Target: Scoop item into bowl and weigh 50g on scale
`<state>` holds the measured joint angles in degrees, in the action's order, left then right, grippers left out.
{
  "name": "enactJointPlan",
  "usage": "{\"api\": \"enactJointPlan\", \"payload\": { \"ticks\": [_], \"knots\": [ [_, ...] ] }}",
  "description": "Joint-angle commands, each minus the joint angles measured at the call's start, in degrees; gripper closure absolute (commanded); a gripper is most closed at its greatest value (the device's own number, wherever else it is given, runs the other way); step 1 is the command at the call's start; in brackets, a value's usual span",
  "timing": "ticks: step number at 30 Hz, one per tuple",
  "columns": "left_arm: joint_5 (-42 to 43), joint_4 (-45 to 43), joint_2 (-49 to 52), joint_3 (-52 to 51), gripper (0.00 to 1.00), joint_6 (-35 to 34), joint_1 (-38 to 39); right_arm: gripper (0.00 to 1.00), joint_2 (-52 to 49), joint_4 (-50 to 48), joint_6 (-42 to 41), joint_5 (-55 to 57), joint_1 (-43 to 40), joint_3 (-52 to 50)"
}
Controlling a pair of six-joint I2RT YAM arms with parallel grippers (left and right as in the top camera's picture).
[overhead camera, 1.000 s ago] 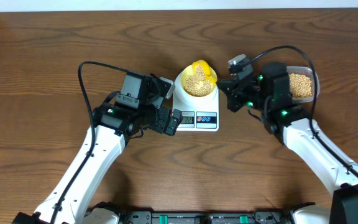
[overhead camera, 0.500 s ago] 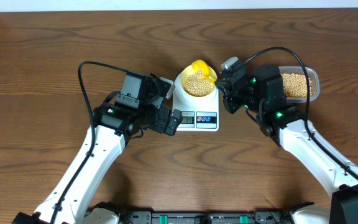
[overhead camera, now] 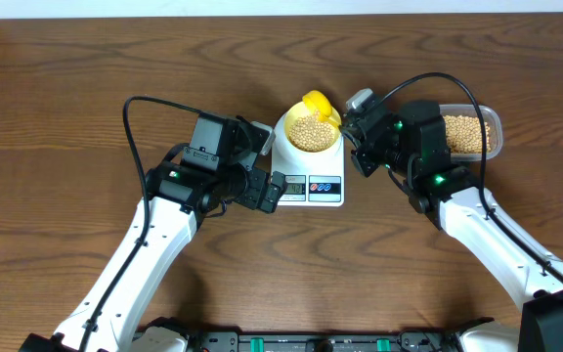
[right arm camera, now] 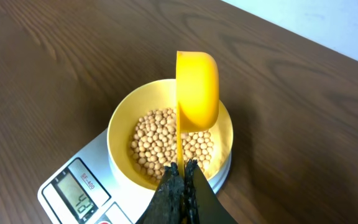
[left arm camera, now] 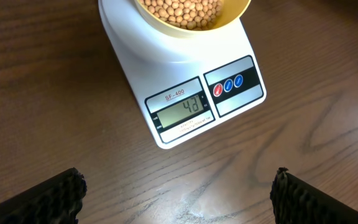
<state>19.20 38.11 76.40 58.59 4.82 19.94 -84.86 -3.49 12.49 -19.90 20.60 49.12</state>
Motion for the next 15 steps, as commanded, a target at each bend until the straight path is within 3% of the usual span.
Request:
{"api": "enactJointPlan", "payload": {
  "ticks": [1, 15],
  "knots": [
    [0.24, -0.04, 0.44, 0.33, 0.03, 0.94, 0.02, 0.99, 0.52, -0.09, 1.25, 0.28, 0.50, 1.57],
    [0.24, -0.04, 0.44, 0.35, 0.03, 0.92, 0.02, 0.99, 0.76, 0.09, -4.72, -3.39, 0.50, 1.57]
  ]
}}
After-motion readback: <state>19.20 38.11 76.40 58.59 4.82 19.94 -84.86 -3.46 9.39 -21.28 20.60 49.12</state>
